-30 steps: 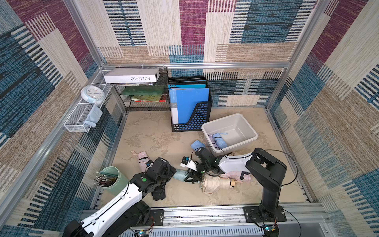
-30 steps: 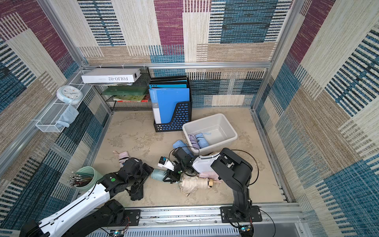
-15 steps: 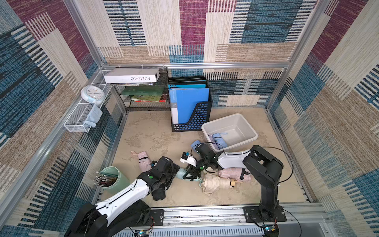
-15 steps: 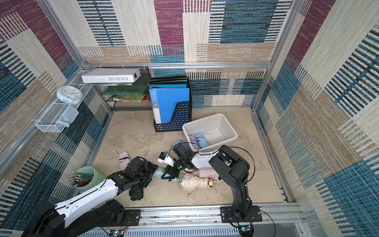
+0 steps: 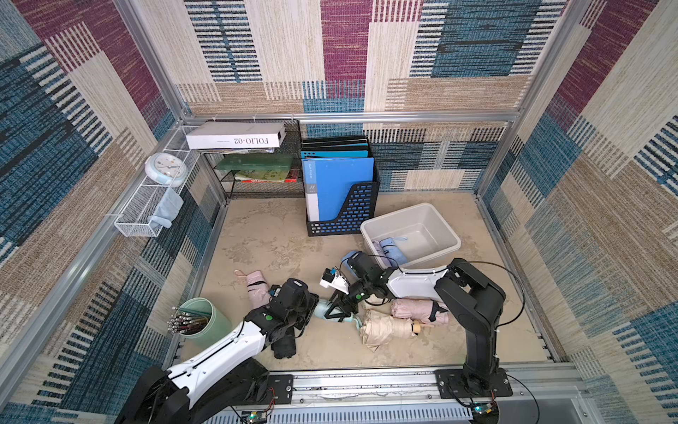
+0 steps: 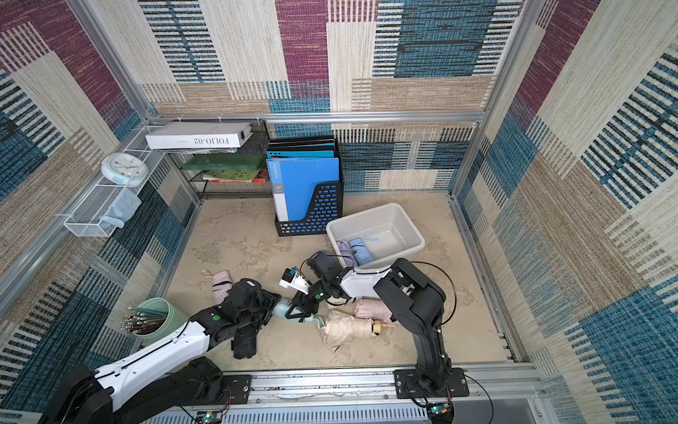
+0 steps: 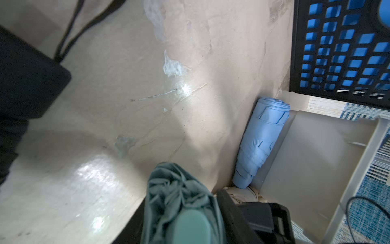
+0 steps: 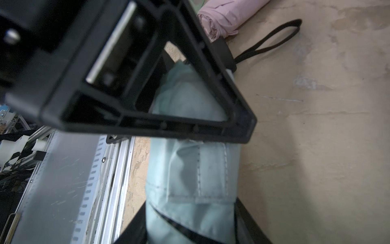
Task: Put the umbrella into the storage box
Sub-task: Pick up the umbrella from the center of the board.
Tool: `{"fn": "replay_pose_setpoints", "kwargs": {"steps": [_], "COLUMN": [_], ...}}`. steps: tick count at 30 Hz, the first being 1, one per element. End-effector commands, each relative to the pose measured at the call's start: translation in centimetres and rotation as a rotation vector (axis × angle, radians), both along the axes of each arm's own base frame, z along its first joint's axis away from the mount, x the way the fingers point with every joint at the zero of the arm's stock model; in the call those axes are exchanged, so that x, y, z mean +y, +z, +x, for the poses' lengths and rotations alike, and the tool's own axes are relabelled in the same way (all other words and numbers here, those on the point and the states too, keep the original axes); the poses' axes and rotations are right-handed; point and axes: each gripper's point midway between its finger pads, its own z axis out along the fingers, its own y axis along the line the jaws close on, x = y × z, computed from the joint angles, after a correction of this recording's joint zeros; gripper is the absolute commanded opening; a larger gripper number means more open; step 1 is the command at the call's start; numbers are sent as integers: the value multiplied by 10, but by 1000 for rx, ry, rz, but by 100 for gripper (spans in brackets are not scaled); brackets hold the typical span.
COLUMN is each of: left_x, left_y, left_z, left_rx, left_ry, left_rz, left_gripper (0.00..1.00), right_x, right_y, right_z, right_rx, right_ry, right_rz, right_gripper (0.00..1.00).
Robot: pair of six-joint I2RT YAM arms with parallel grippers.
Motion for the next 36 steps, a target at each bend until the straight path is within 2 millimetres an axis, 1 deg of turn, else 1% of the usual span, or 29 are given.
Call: {"fn": "replay_pose_setpoints", "kwargs": {"steps": [1, 4, 9, 10, 12, 14, 16, 17, 20, 23, 27, 28, 31, 33, 34, 36], "left_x": [-3, -3, -6, -7, -8, -10, -10, -11, -13, -19, -32, -36, -44, -48, -50, -52], "left_y": [18, 32, 57, 64, 79, 94, 114, 126, 167, 213, 273, 288, 326, 345, 356, 371], "left_z": [10, 13, 20, 22, 29, 36, 48, 55, 75, 93, 108, 110, 113, 112, 110, 108], "left_rx": [-67, -99, -153, -168, -209, -254, -325, -371, -514, -665, -859, -909, -1042, -1115, -1159, -1218], "left_ry": [-2, -1, -1, 1, 2, 13, 40, 56, 96, 109, 82, 67, 28, 13, 11, 5], "left_rz": [-18, -24, -41, -44, -50, -56, -77, -90, -124, -151, -185, -189, -195, -201, -209, -219], "left_gripper": [39, 31, 18, 16, 11, 6, 1, 0, 0, 0, 0, 0, 0, 0, 0, 0], "right_x": [4, 4, -4, -7, -15, -26, -42, -52, -79, -97, -114, -117, -125, -128, -128, -123], "right_y": [27, 47, 88, 99, 128, 173, 212, 229, 267, 293, 313, 315, 325, 333, 336, 342], "right_z": [1, 10, 26, 33, 39, 51, 63, 71, 81, 81, 82, 82, 82, 81, 81, 81], "right_rx": [-6, -54, -174, -214, -271, -316, -320, -288, -151, 33, 258, 317, 463, 541, 574, 602], "right_ry": [13, -27, -117, -166, -231, -364, -522, -632, -860, -1007, -1126, -1150, -1180, -1166, -1150, -1111], "right_rz": [64, 88, 111, 108, 130, 183, 222, 240, 304, 388, 523, 553, 673, 769, 806, 853], "right_gripper": [59, 70, 76, 77, 76, 76, 76, 76, 76, 74, 75, 75, 79, 81, 82, 83]}}
